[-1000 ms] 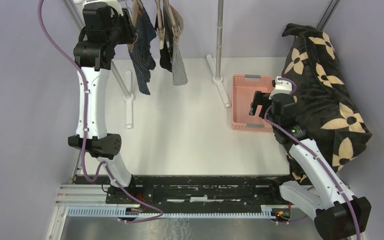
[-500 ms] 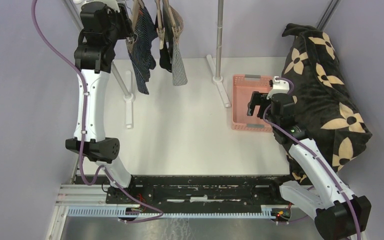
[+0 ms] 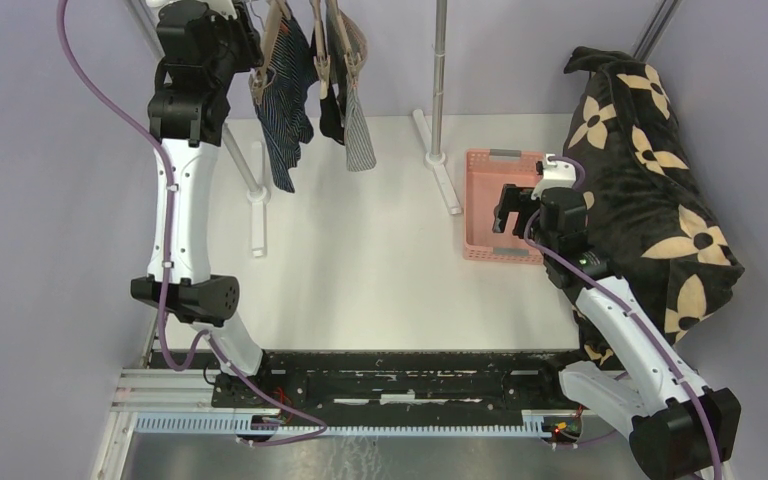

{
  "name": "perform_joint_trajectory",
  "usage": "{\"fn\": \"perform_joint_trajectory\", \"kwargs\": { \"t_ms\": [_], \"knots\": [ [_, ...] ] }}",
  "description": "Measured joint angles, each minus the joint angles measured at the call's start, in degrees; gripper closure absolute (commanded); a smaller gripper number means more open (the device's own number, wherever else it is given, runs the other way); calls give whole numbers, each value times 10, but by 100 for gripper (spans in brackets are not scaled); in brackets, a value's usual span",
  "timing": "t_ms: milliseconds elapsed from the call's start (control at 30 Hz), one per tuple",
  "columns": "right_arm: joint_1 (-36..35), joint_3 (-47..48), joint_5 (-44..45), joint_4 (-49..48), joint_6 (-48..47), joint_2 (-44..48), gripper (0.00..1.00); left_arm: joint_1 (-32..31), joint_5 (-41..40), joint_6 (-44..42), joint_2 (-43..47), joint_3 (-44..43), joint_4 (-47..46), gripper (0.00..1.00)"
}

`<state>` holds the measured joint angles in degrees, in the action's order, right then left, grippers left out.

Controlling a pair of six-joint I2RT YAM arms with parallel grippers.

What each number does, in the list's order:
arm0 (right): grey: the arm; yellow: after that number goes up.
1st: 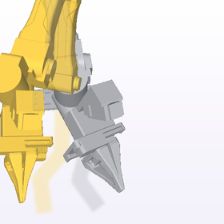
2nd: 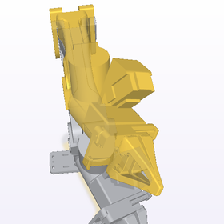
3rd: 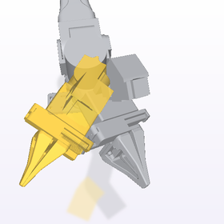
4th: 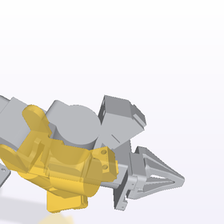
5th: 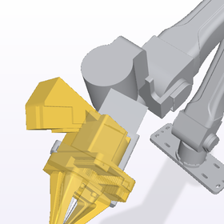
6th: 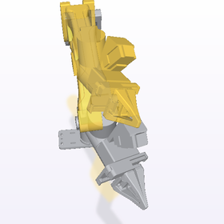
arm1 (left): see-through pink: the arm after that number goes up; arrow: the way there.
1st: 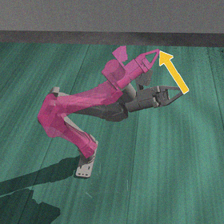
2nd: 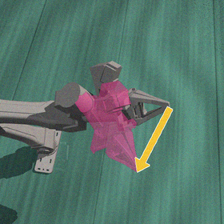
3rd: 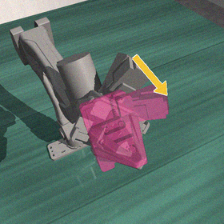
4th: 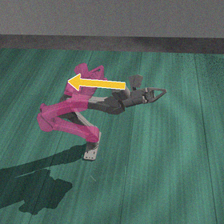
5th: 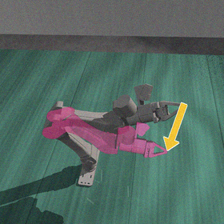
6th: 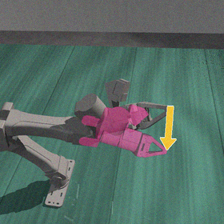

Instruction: Remove the underwear clipped to the hanger

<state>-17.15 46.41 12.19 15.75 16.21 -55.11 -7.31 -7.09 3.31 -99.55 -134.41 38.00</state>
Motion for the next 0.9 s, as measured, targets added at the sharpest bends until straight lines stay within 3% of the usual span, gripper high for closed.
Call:
{"fn": "perform_joint_trajectory", "kwargs": {
  "t_ms": [433, 767, 900],
  "knots": [
    [0, -5, -6, -12, -2, -1, 0, 0, 45, 0, -29, -10, 22, 59],
    [0, -5, -8, -12, -2, -2, 0, 0, 47, 0, -40, -10, 26, 81],
    [0, -5, -8, -12, -2, -2, 0, 0, 46, 0, -40, -10, 25, 96]
  ]
}}
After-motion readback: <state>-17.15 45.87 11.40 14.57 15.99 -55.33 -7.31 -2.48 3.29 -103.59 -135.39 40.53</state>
